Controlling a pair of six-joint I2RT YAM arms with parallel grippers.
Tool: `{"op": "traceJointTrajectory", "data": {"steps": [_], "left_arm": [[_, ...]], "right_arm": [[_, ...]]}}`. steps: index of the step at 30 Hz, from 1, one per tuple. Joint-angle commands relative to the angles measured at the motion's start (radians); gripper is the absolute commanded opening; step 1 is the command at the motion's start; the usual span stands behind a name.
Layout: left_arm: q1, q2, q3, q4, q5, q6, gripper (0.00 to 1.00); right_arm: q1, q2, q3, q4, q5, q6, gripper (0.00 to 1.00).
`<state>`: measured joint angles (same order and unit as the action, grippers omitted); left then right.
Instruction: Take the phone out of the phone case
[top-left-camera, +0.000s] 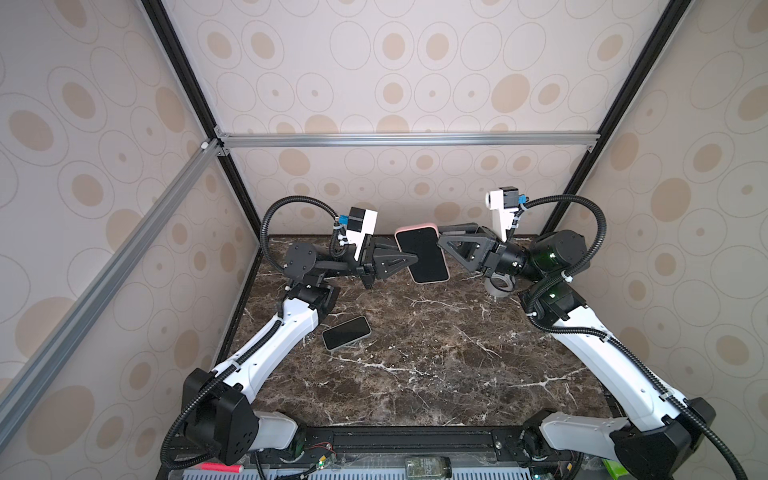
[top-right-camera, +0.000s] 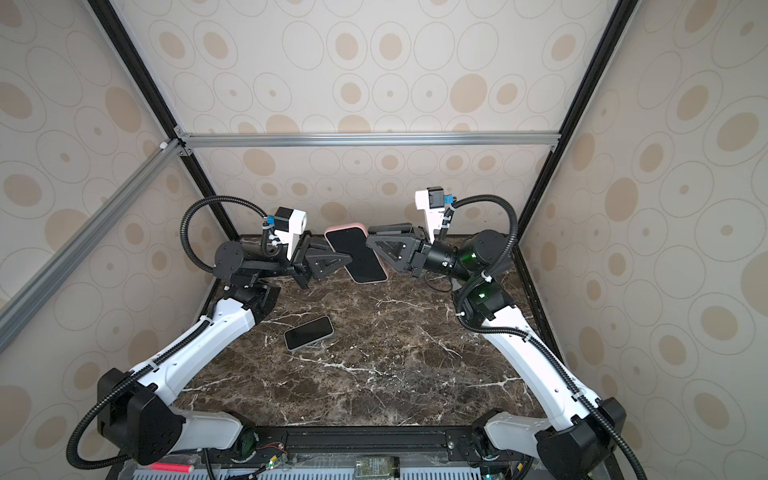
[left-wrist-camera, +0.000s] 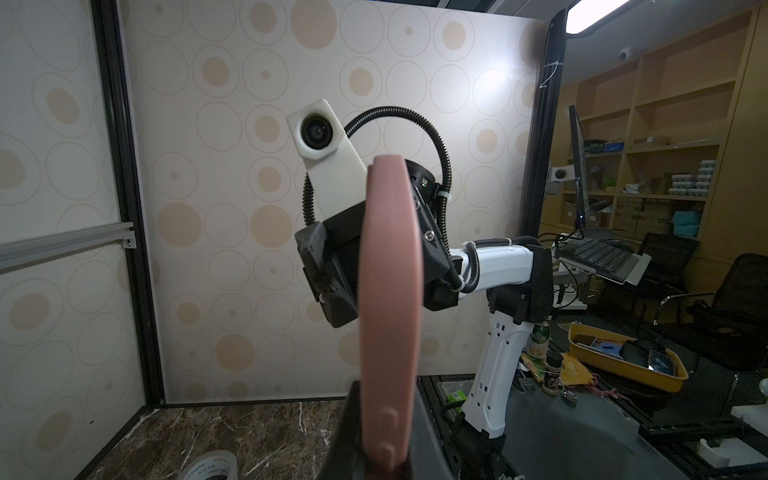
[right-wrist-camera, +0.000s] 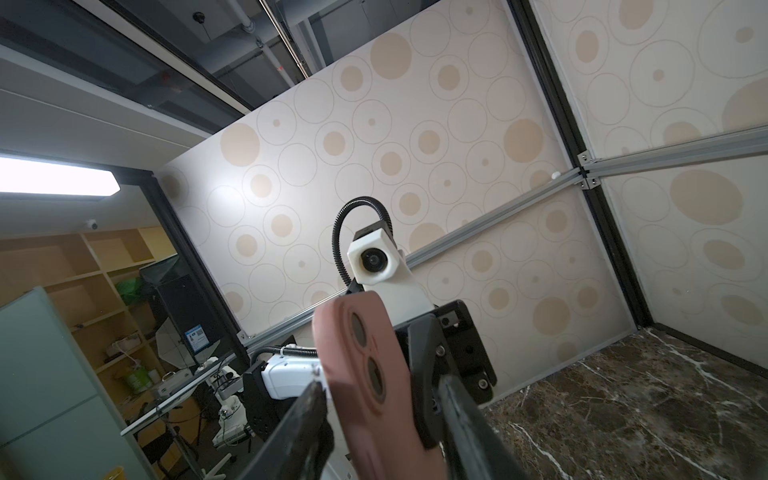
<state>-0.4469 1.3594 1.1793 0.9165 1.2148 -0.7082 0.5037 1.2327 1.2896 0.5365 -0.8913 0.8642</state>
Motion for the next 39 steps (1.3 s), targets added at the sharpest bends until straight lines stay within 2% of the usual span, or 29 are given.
{"op": "traceJointTrajectory", "data": {"steps": [1,9,16,21,24,29,35,39], "left_arm": [[-0.005,-0.024,0.019,-0.021,-0.003,0.071,0.0],[-0.006,-0.027,0.017,-0.029,0.002,0.087,0.0],[-0.006,-0.028,0.015,-0.04,0.004,0.098,0.0],[-0.005,-0.035,0.014,-0.064,0.0,0.122,0.0],[-0.006,-0.036,0.017,-0.08,-0.002,0.136,0.0],[-0.006,-0.034,0.017,-0.083,-0.005,0.142,0.0],[-0.006,-0.036,0.031,-0.153,-0.009,0.199,0.0],[-0.006,-0.038,0.073,-0.295,-0.025,0.32,0.0]], "right_arm": [[0.029,0.016,0.048,0.058,-0.017,0.026,0.44],[0.041,0.046,0.056,0.124,-0.025,0.108,0.31],[0.047,0.062,0.056,0.16,-0.024,0.158,0.25],[0.051,0.074,0.056,0.203,-0.032,0.21,0.25],[0.053,0.075,0.051,0.208,-0.036,0.225,0.3],[0.053,0.07,0.04,0.219,-0.031,0.244,0.28],[0.054,0.073,0.035,0.218,-0.035,0.271,0.17],[0.061,0.074,0.032,0.199,-0.049,0.284,0.09]]}}
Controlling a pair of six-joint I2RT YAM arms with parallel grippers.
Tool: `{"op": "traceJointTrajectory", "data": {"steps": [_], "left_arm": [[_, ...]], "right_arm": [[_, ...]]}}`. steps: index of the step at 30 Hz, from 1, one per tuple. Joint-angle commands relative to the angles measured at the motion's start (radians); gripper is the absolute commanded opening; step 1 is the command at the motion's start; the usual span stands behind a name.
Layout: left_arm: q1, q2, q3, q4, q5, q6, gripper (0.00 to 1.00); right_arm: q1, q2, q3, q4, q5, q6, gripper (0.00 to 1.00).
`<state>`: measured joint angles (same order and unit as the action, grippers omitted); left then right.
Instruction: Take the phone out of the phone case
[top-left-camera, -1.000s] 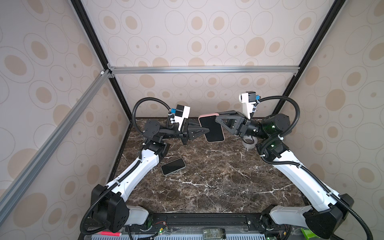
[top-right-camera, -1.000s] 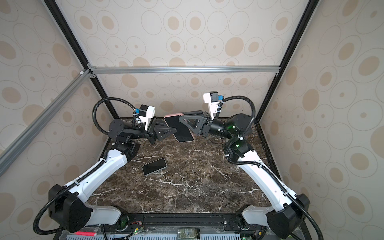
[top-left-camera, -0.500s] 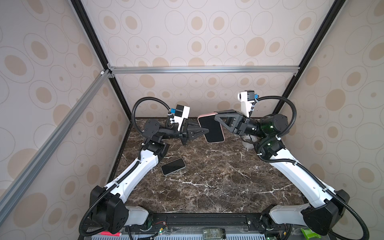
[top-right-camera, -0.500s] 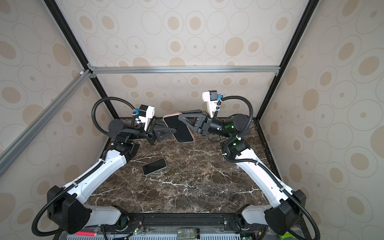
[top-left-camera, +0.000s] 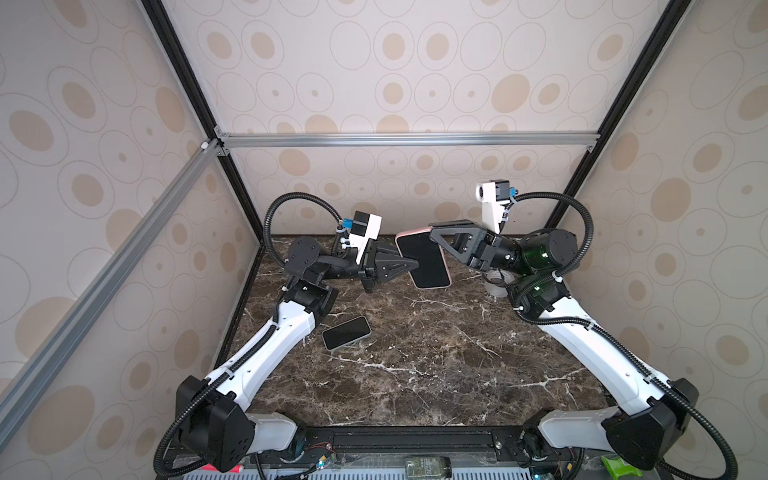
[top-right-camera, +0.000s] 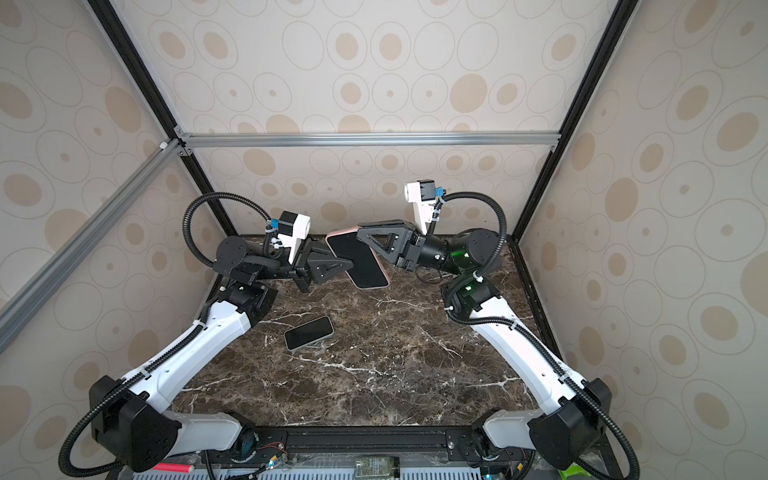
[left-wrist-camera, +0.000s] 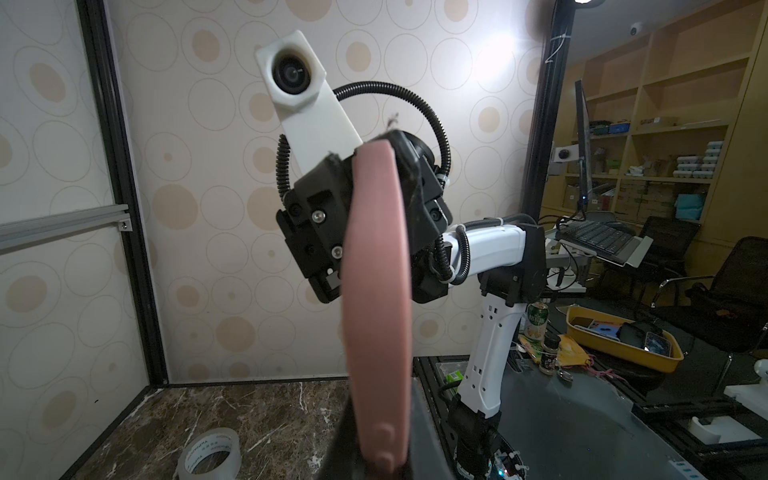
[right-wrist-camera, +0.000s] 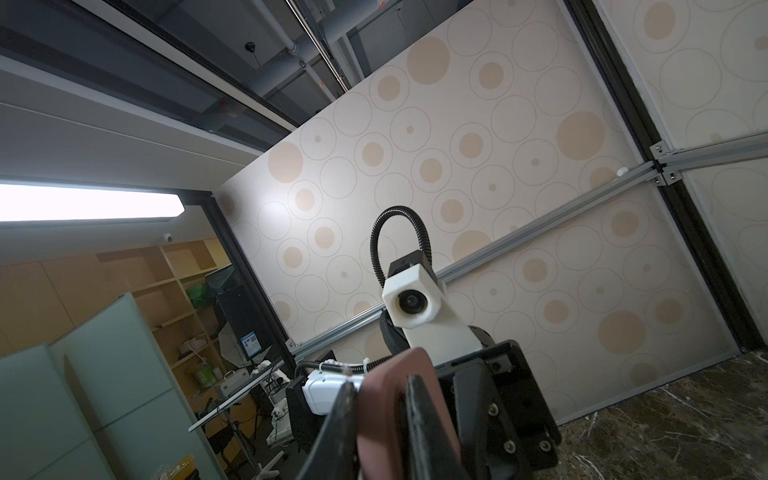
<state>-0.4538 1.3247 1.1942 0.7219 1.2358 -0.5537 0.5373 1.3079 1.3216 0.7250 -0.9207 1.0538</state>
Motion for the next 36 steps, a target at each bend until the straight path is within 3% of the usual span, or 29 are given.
{"op": "traceJointTrajectory", "data": {"steps": [1,8,15,27,36], "left_arm": [[0.001,-0.004,0.074,-0.152,-0.055,0.21,0.0],[0.001,-0.003,0.186,-0.489,-0.16,0.509,0.0],[0.003,0.012,0.251,-0.603,-0.262,0.67,0.0],[0.007,0.051,0.323,-0.631,-0.336,0.743,0.0],[0.014,0.051,0.34,-0.642,-0.348,0.749,0.0]], "right_arm": [[0.029,-0.001,-0.002,0.008,-0.022,0.103,0.07],[0.039,-0.019,-0.035,-0.059,-0.056,0.143,0.0],[0.05,-0.028,-0.058,-0.052,-0.075,0.242,0.0],[0.058,-0.027,-0.101,0.001,-0.098,0.361,0.0],[0.058,-0.034,-0.119,-0.075,-0.112,0.329,0.0]]}}
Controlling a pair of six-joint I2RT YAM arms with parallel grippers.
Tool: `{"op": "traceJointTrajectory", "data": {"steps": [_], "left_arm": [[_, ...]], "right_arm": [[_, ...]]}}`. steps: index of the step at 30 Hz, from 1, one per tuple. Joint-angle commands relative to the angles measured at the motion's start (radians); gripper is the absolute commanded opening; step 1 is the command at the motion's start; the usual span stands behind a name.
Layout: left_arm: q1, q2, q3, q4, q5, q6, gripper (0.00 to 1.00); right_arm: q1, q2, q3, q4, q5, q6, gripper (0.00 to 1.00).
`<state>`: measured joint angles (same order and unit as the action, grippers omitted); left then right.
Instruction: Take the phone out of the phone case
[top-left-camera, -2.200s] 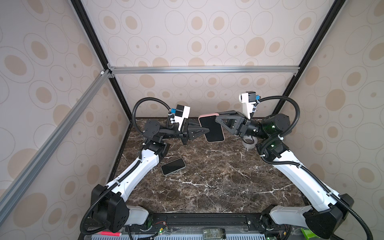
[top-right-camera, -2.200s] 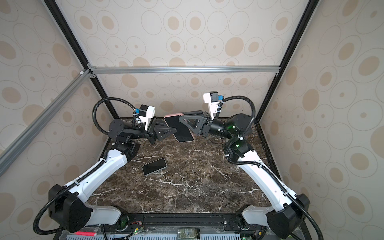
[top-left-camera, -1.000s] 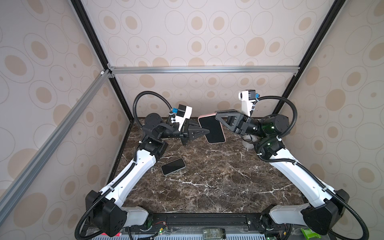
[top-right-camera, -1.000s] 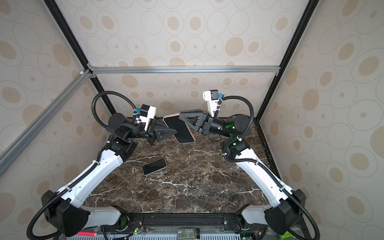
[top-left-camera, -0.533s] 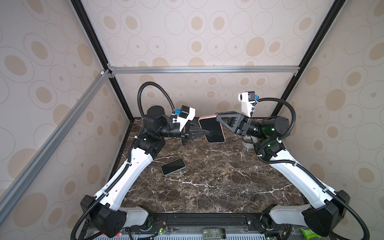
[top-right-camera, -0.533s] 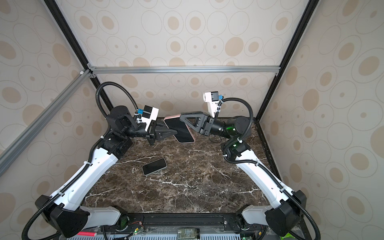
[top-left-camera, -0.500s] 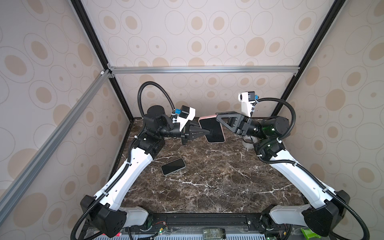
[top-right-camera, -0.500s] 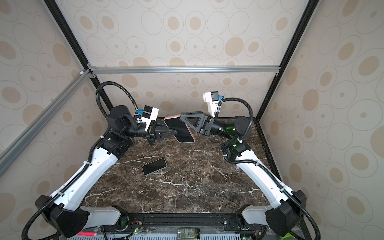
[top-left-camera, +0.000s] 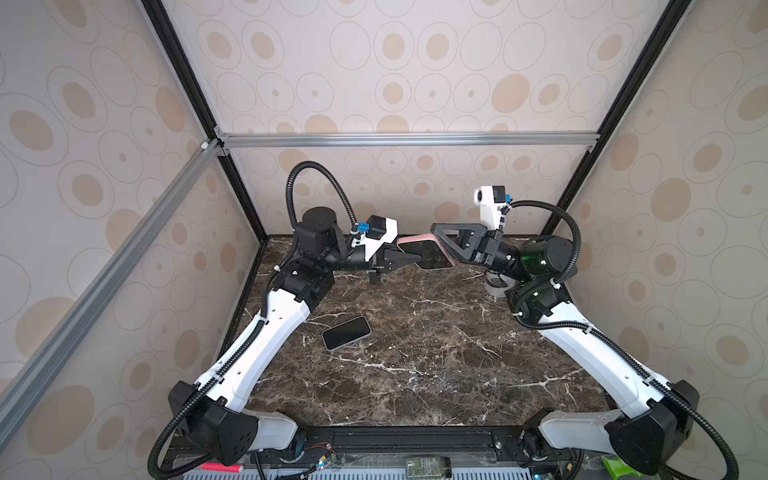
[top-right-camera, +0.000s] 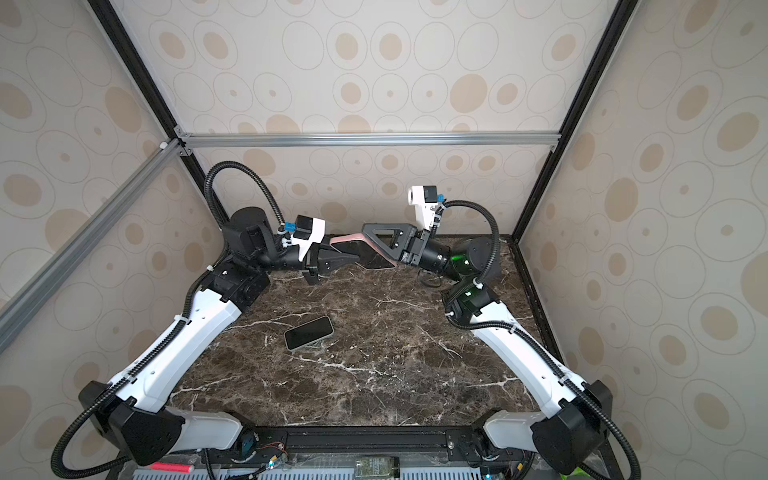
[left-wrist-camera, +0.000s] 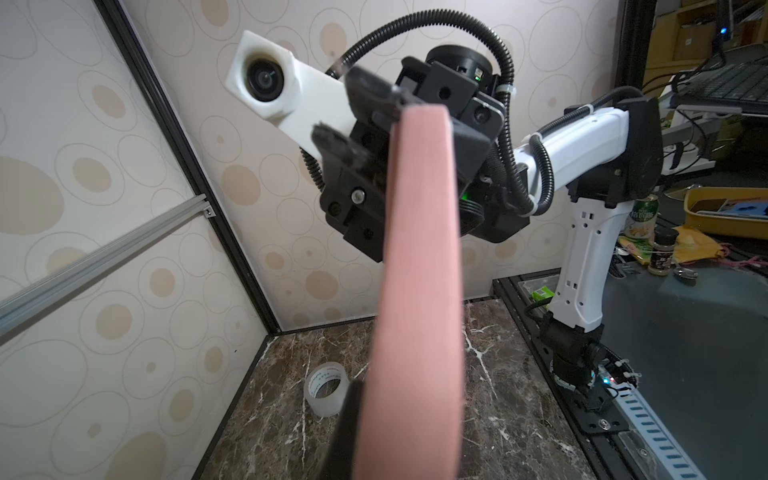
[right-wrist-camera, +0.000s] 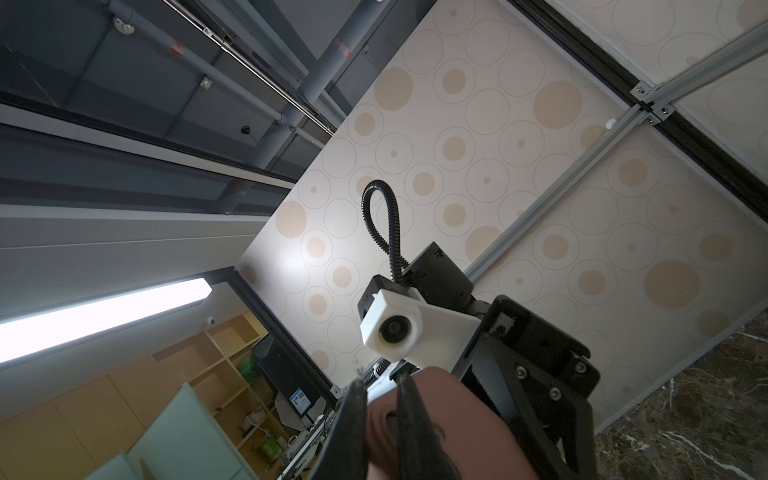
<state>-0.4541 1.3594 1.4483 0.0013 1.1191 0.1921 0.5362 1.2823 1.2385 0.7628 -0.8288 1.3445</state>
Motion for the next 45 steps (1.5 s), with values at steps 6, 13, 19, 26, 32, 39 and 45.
{"op": "traceJointTrajectory", "data": {"steps": [6,13,19,26,32,39,45], "left_arm": [[0.021,-0.003,0.047,0.143,-0.179,-0.095,0.0],[0.062,-0.072,-0.074,0.336,-0.078,-0.329,0.0],[0.101,-0.078,-0.046,0.286,0.041,-0.414,0.0],[0.101,-0.103,-0.067,0.311,0.169,-0.426,0.0],[0.101,-0.091,-0.16,0.764,0.21,-0.781,0.0],[0.1,-0.07,-0.195,0.977,0.215,-0.961,0.0],[0.1,-0.063,-0.192,0.964,0.199,-0.969,0.0]], "right_arm": [[0.025,-0.056,-0.009,-0.298,-0.168,-0.148,0.01],[-0.147,-0.205,0.055,-0.829,0.069,-0.65,0.29],[-0.158,-0.21,0.171,-1.14,0.144,-1.101,0.37],[-0.159,-0.124,0.296,-1.255,-0.082,-1.286,0.43],[-0.16,-0.087,0.258,-1.089,-0.282,-1.164,0.43],[-0.158,-0.094,0.165,-0.881,-0.309,-1.016,0.42],[-0.157,-0.083,0.144,-0.768,-0.354,-0.959,0.4]]}}
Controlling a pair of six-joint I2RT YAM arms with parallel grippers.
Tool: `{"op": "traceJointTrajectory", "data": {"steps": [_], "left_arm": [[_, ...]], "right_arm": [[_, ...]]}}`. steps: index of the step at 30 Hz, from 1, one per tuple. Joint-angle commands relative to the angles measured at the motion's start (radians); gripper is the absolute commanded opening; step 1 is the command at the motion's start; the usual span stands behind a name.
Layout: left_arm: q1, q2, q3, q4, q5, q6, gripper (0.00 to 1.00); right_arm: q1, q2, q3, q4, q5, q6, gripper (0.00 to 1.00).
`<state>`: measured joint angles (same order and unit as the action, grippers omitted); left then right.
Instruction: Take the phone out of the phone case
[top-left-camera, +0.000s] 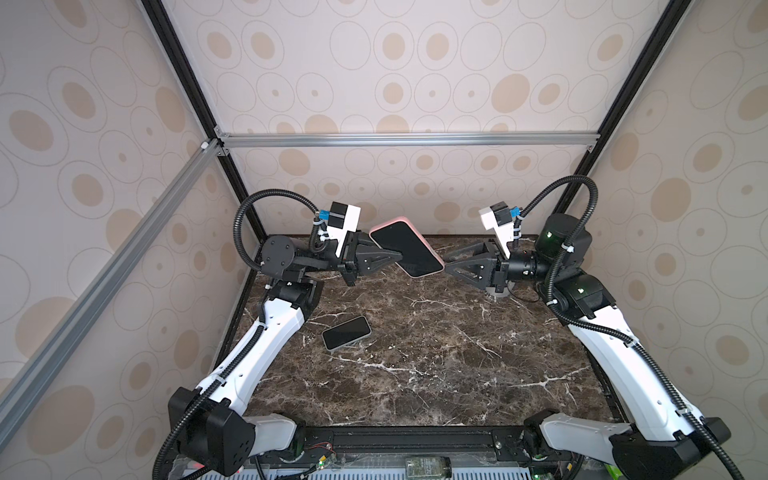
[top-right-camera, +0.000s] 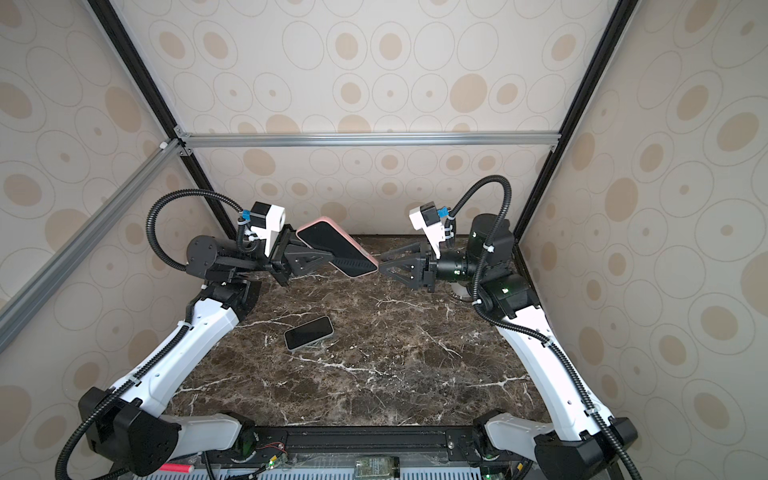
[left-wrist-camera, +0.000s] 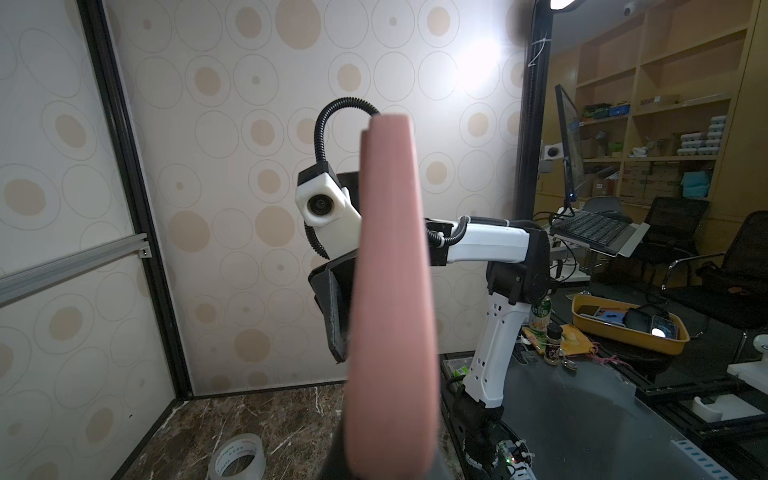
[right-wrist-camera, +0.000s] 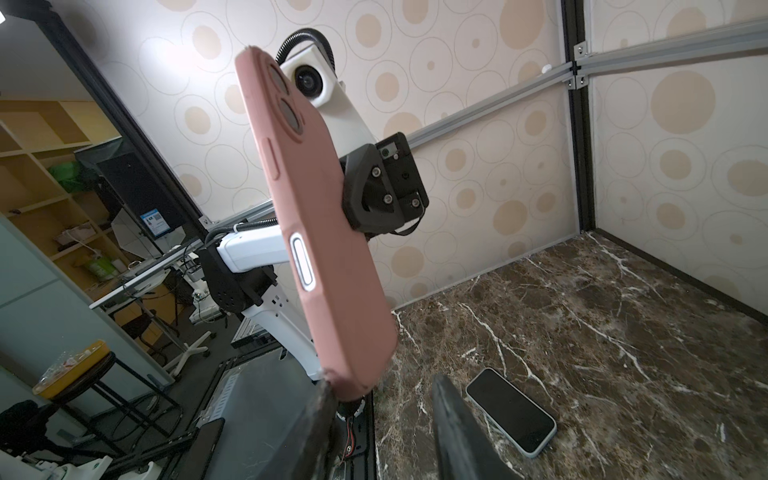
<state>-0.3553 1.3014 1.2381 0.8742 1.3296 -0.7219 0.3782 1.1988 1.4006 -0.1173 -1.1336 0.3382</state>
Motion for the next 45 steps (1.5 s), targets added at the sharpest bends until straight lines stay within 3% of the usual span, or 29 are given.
{"op": "traceJointTrajectory", "data": {"steps": [1,6,14,18,22,27,35,45], "left_arm": [[0.001,-0.005,0.018,0.088,-0.017,-0.06,0.0],[-0.005,-0.007,0.002,0.087,-0.112,-0.11,0.0],[-0.051,-0.004,-0.096,0.234,-0.438,-0.333,0.0],[-0.115,-0.008,-0.112,0.178,-0.545,-0.303,0.0],[-0.148,0.006,-0.141,0.205,-0.604,-0.322,0.0],[-0.159,0.027,-0.164,0.253,-0.614,-0.349,0.0],[-0.172,0.055,-0.155,0.312,-0.588,-0.375,0.0],[-0.174,0.062,-0.147,0.311,-0.581,-0.37,0.0]], "right_arm": [[0.002,0.0,-0.031,0.158,-0.056,0.069,0.4],[0.004,0.0,-0.091,0.375,-0.034,0.221,0.36],[0.004,-0.041,-0.212,0.604,0.286,0.436,0.4],[0.004,-0.047,-0.286,0.742,0.412,0.585,0.41],[0.011,-0.047,-0.327,0.794,0.448,0.676,0.41],[0.022,-0.055,-0.41,0.979,0.519,0.796,0.38],[0.035,0.019,-0.399,1.137,0.511,0.935,0.34],[0.039,0.046,-0.391,1.187,0.494,0.984,0.22]]}}
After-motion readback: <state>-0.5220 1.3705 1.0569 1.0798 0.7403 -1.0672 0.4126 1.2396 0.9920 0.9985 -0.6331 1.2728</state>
